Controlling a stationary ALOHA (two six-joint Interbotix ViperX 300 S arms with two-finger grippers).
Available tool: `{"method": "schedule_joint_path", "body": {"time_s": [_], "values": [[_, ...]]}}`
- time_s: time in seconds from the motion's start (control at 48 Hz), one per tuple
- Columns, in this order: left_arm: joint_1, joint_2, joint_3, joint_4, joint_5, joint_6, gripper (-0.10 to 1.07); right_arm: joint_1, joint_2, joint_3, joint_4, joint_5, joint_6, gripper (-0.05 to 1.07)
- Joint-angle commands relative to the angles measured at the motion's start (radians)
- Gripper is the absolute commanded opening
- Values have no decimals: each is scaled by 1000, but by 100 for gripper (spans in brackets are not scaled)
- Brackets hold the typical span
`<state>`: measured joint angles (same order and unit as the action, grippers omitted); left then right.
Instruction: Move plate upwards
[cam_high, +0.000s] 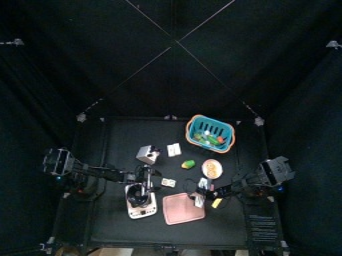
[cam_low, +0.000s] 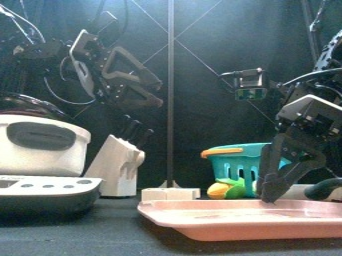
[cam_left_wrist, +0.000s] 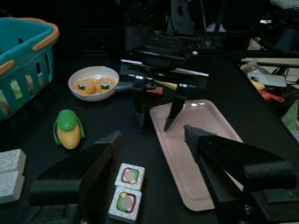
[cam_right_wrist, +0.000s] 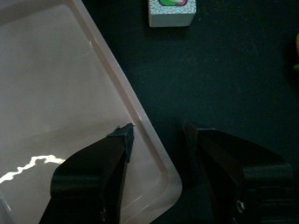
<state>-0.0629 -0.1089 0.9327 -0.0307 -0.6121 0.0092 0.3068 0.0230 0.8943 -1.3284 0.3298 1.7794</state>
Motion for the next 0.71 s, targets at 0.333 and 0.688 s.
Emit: {"method": "schedule_joint_path", "body": {"time_s": [0.333,0.688], "values": [[3,-3,-5,-2,-6,0,94,-6,14,-17,6,-2,2,60],[3,-3,-5,-2,-6,0,94,-72,21,-20,9,28,2,60]]}}
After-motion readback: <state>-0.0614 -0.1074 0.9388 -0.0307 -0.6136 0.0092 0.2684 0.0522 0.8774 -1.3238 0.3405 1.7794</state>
